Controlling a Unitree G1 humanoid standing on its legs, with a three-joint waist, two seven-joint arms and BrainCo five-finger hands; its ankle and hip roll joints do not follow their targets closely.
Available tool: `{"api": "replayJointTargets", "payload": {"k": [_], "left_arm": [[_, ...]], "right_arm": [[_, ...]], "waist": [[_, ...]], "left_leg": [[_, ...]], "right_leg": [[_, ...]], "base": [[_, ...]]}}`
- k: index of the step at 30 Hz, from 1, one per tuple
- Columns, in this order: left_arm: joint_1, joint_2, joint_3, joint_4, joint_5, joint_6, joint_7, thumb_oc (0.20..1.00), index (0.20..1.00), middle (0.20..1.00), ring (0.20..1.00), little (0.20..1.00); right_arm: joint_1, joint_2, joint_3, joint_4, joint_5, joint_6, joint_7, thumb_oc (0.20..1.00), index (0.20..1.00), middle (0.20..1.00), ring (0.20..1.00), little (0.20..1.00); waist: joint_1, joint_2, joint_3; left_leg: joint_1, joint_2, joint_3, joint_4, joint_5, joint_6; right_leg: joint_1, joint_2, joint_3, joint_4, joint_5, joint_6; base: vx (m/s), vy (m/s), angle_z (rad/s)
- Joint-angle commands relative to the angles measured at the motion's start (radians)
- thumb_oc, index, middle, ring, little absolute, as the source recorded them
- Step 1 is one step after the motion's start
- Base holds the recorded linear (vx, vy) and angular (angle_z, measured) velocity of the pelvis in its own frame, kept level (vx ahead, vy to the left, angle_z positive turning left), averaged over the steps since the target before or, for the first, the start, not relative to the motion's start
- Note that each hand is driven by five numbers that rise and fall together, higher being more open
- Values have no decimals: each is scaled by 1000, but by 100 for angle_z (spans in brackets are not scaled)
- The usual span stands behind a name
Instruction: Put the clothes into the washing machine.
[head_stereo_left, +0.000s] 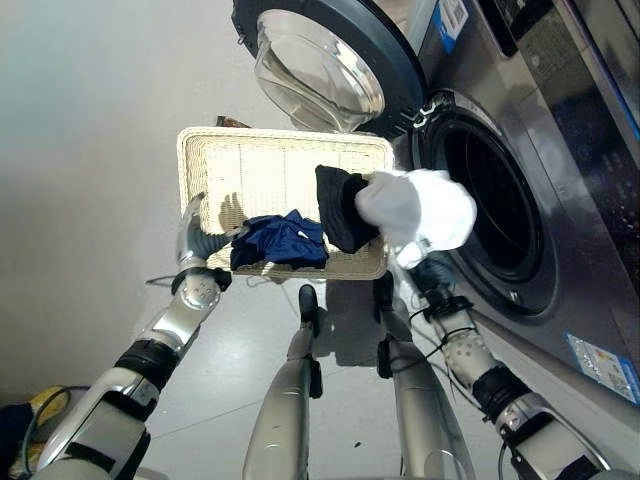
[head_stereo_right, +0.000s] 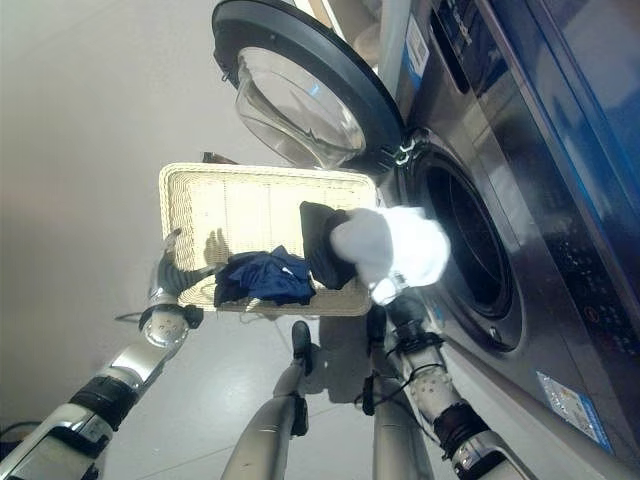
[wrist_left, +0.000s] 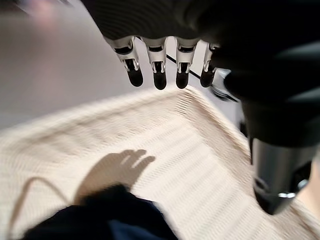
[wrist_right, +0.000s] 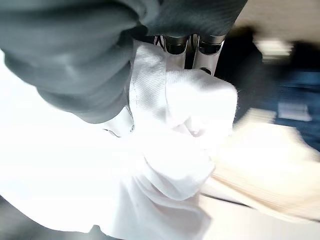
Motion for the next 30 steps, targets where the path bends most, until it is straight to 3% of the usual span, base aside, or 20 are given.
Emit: {"api": "replayJointTargets", "payload": {"k": [1, 6, 11, 13, 15, 16, 17, 18, 19, 20, 21, 22, 24, 27, 28, 29, 30], "left_arm": [[0, -48, 37, 38, -59, -102, -24, 1000, 1000, 1000, 1000, 1000], [-14, -35, 20, 85, -55, -110, -50, 1000, 1000, 1000, 1000, 1000], [-25, 19, -7, 72, -75, -112, -72, 1000, 1000, 1000, 1000, 1000], [-32, 59, -26, 53, -93, -108, -78, 1000, 1000, 1000, 1000, 1000], [-34, 83, -42, 39, -104, -103, -79, 1000, 1000, 1000, 1000, 1000], [-44, 108, -67, 14, -115, -88, -65, 1000, 1000, 1000, 1000, 1000], [-48, 111, -69, 11, -117, -87, -62, 1000, 1000, 1000, 1000, 1000], [-58, 129, -76, 1, -132, -82, -62, 1000, 1000, 1000, 1000, 1000], [-67, 150, -87, -16, -142, -74, -54, 1000, 1000, 1000, 1000, 1000], [-83, 165, -92, -32, -141, -63, -46, 1000, 1000, 1000, 1000, 1000], [-90, 167, -97, -42, -138, -51, -39, 1000, 1000, 1000, 1000, 1000], [-97, 169, -97, -47, -134, -47, -35, 1000, 1000, 1000, 1000, 1000], [-147, 190, -119, -63, -108, -11, -23, 1000, 1000, 1000, 1000, 1000], [-199, 204, -150, -59, -92, 13, -31, 1000, 1000, 1000, 1000, 1000], [-234, 217, -168, -55, -77, 28, -49, 1000, 1000, 1000, 1000, 1000], [-241, 221, -169, -56, -76, 29, -50, 1000, 1000, 1000, 1000, 1000], [-262, 235, -183, -47, -68, 30, -71, 1000, 1000, 1000, 1000, 1000]], "right_arm": [[-75, -81, -134, -20, 132, -102, -39, 200, 200, 200, 200, 200], [-253, -205, -280, 133, 174, -130, -187, 200, 200, 200, 200, 200], [-386, -333, -329, 265, 244, -185, -300, 200, 200, 200, 200, 200], [-475, -439, -363, 350, 304, -299, -376, 200, 200, 200, 200, 200], [-502, -490, -371, 390, 318, -378, -412, 200, 200, 200, 200, 200], [-553, -545, -379, 411, 339, -527, -438, 200, 200, 200, 200, 200], [-562, -551, -380, 408, 339, -559, -440, 200, 200, 200, 200, 200], [-583, -579, -382, 395, 339, -667, -453, 244, 244, 244, 244, 244], [-595, -606, -392, 353, 339, -775, -478, 890, 890, 890, 890, 890], [-597, -620, -389, 346, 339, -807, -526, 1000, 1000, 1000, 1000, 1000], [-598, -626, -383, 352, 339, -807, -542, 1000, 1000, 1000, 1000, 1000], [-602, -629, -380, 356, 339, -796, -543, 1000, 1000, 1000, 1000, 1000], [-618, -640, -360, 383, 339, -616, -547, 1000, 1000, 1000, 1000, 1000], [-605, -616, -347, 431, 339, -230, -536, 1000, 1000, 1000, 1000, 1000], [-591, -592, -295, 474, 339, 43, -476, 1000, 1000, 1000, 1000, 1000], [-593, -590, -288, 479, 339, 68, -468, 1000, 1000, 1000, 1000, 1000], [-568, -559, -257, 464, 339, 177, -421, 1000, 1000, 1000, 1000, 1000]], "waist": [[-38, 39, -21], [-29, 53, -21], [-12, 57, -21], [0, 57, -21], [4, 55, -21], [7, 56, -21], [8, 56, -21], [9, 57, -21], [4, 56, -21], [2, 56, -21], [0, 56, -21], [0, 57, -21], [-5, 57, -21], [-6, 55, -21], [-3, 52, -21], [-1, 52, -21], [-2, 48, -21]], "left_leg": [[-100, -63, 19, 102, -46, -11], [-135, -61, 26, 114, -49, -14], [-183, -58, 19, 132, -51, -12], [-222, -57, 6, 144, -47, -8], [-228, -58, -1, 154, -57, -8], [-246, -58, -8, 162, -57, -6], [-258, -57, -8, 164, -49, -4], [-267, -57, -12, 169, -50, -3], [-275, -58, -18, 181, -59, -3], [-296, -57, -20, 192, -50, -2], [-296, -58, -22, 200, -59, -2], [-305, -57, -21, 203, -52, -1], [-324, -57, -26, 222, -54, 2], [-334, -60, -29, 238, -61, 4], [-337, -60, -28, 232, -59, 6], [-345, -59, -27, 230, -50, 7], [-348, -57, -23, 225, -51, 8]], "right_leg": [[-1, -11, -47, 51, -110, 75], [-31, -9, -49, 59, -111, 77], [-74, -3, -53, 80, -114, 75], [-107, -1, -60, 99, -111, 74], [-112, -3, -63, 113, -121, 76], [-126, -2, -66, 129, -123, 75], [-137, -1, -67, 129, -114, 74], [-146, 1, -67, 140, -117, 72], [-156, 2, -65, 164, -131, 73], [-176, 4, -64, 176, -123, 71], [-179, 4, -59, 191, -137, 72], [-188, 6, -57, 194, -131, 70], [-212, 7, -49, 222, -138, 70], [-222, 4, -47, 232, -143, 72], [-224, 4, -46, 222, -137, 72], [-231, 5, -47, 217, -127, 70], [-232, 5, -50, 207, -124, 69]], "base": [[56, 10, -16], [40, -35, -6], [21, -91, 4], [26, -132, 5], [34, -99, 11], [1, -77, 11], [3, -75, 10], [18, -54, 8], [27, -56, 7], [48, -36, 9], [7, -9, 5], [25, -10, 6], [17, -16, 0], [20, -28, -10], [-20, -27, -9], [-37, -53, -6], [-40, -38, 1]]}}
